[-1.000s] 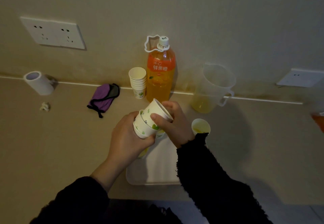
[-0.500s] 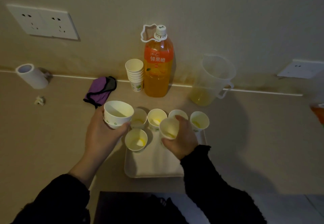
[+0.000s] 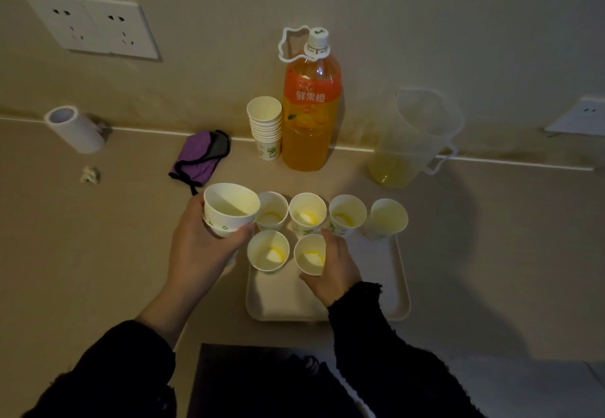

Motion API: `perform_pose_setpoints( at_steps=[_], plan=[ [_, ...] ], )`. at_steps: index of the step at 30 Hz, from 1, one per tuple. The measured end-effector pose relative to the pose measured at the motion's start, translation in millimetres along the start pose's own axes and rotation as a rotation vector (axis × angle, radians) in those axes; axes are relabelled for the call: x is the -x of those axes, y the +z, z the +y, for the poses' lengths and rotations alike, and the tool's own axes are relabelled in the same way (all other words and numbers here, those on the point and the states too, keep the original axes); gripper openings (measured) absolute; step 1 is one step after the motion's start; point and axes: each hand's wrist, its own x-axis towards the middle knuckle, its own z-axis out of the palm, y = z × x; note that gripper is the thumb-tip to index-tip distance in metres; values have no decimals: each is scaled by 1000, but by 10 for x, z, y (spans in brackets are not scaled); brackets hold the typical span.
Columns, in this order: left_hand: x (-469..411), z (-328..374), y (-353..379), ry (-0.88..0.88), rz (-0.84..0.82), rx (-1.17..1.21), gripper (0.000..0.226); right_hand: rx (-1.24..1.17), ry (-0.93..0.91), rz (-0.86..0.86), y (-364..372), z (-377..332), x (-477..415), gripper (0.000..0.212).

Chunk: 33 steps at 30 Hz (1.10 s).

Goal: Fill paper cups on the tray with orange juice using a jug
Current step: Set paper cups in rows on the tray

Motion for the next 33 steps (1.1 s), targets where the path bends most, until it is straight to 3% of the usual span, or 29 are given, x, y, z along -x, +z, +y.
perform_pose_setpoints(
  at_steps=[13, 20, 22, 24, 27, 33],
  plan=[
    [-5, 0, -26, -16, -29, 18, 61, -7, 26, 29, 84, 58, -128, 90],
    [-52, 28, 22, 22, -50, 4, 56, -19, 12, 5, 90, 148, -118, 108],
    [-61, 70, 61, 29, -61, 7, 56, 15, -44, 79, 32, 193, -88, 96],
    [-64, 139, 125, 35, -75, 19, 58, 59, -99, 260, -88, 220, -30, 81],
    [-52, 258, 255, 60, -109, 29, 65, 12, -221, 437, -345, 109, 22, 74],
    [-14, 393, 543, 131, -184, 10, 60, -168, -336, 407, -700, -144, -43, 57]
  ],
)
